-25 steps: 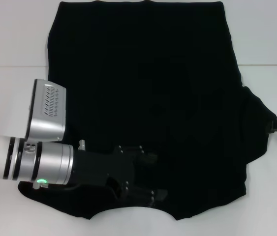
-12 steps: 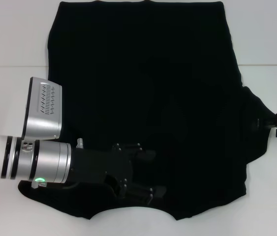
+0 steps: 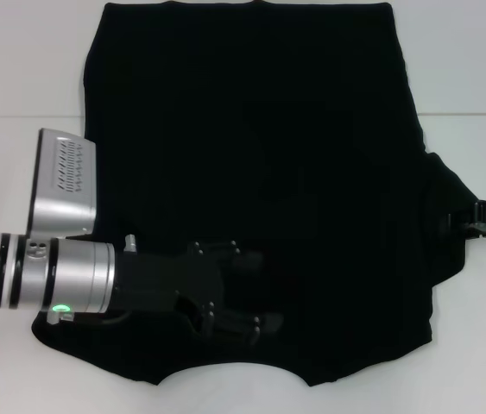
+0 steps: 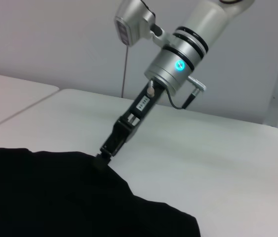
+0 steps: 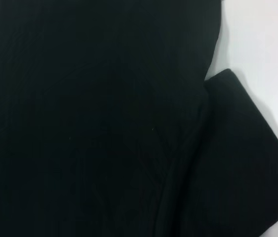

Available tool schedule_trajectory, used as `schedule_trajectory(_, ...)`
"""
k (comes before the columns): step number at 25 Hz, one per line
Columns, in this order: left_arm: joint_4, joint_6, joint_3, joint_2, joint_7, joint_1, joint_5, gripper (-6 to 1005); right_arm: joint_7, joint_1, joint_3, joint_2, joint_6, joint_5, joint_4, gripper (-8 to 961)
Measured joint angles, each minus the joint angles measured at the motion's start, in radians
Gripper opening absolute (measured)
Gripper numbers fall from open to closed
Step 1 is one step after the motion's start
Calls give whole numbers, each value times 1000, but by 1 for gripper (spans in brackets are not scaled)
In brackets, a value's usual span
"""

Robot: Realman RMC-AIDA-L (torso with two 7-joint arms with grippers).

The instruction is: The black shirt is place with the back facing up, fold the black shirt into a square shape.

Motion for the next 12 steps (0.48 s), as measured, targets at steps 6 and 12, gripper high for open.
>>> schedule_trajectory(6,0,2,-14,3,1,0,1,932,-5,1,-11,10,21,0,0,412)
schedule_trajectory(12,5,3,-11,3,1,0,2,932,-17,1,-11,18,37,0,-1,210)
